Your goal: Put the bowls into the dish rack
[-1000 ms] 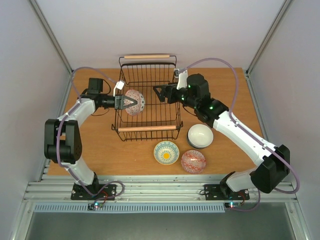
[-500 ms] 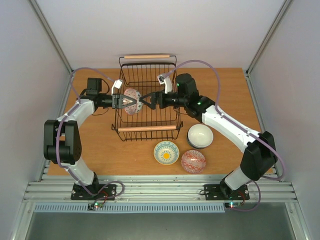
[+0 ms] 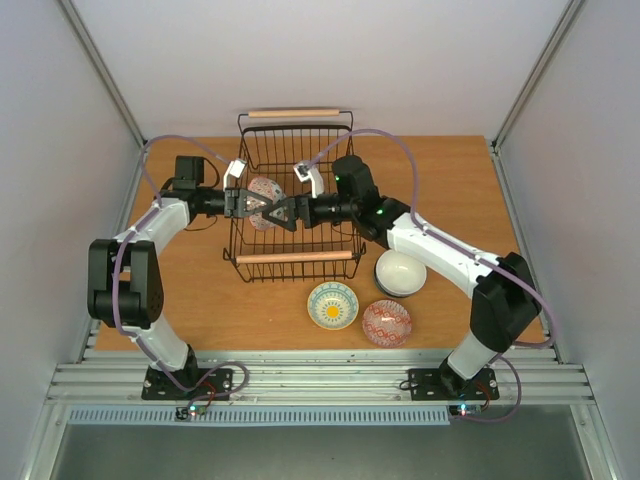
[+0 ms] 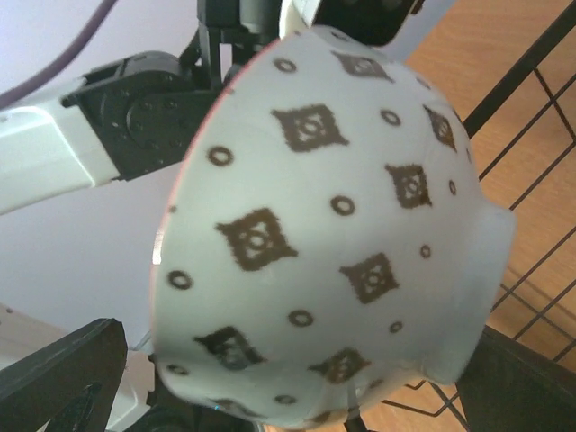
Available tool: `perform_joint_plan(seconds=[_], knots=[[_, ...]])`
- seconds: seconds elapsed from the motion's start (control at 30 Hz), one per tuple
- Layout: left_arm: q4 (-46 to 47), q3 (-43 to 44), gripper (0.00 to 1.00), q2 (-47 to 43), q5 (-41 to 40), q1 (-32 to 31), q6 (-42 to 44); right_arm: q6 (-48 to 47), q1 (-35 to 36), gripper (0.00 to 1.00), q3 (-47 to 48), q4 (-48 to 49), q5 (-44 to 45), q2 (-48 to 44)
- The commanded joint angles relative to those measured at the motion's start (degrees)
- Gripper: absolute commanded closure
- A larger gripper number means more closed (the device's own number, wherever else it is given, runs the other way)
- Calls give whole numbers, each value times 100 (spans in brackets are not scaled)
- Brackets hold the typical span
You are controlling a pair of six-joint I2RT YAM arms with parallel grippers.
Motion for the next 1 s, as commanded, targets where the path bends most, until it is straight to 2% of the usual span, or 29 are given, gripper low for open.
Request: perform_joint_plan(seconds=[0.0, 0.1, 0.2, 0.3, 0.4, 0.43, 0.57, 0.73, 0.77, 0.97], knots=[[119, 133, 100, 14, 402, 33, 19, 70, 111, 1, 197, 118, -20, 174], [-24, 158, 99, 30, 461, 33, 90, 109, 107, 14, 191, 178, 0, 209], [-649, 336, 100, 113, 447, 33, 514, 111, 118, 39, 188, 158, 134, 185], [-1995, 757, 100, 288, 259, 34, 1474, -16, 120, 63, 197, 113, 165, 165], [-3651, 1303, 99, 560, 215, 25, 2725, -136, 121, 95, 239, 35, 202, 168], [-4097, 1477, 99, 651, 223, 27, 3127, -192, 117, 98, 260, -23, 260, 164], [-6101, 2201, 99, 1089, 224, 25, 4780, -553, 121, 99, 385, -294, 463, 141], [-8493, 3075, 87, 1773, 351, 52, 7001, -995, 121, 99, 638, -763, 866, 147], [-8645, 3184, 87, 1858, 388, 70, 7349, -1075, 121, 99, 693, -840, 941, 147], [-8667, 3267, 90, 1894, 351, 112, 7303, -1348, 121, 99, 907, -1204, 1204, 199]])
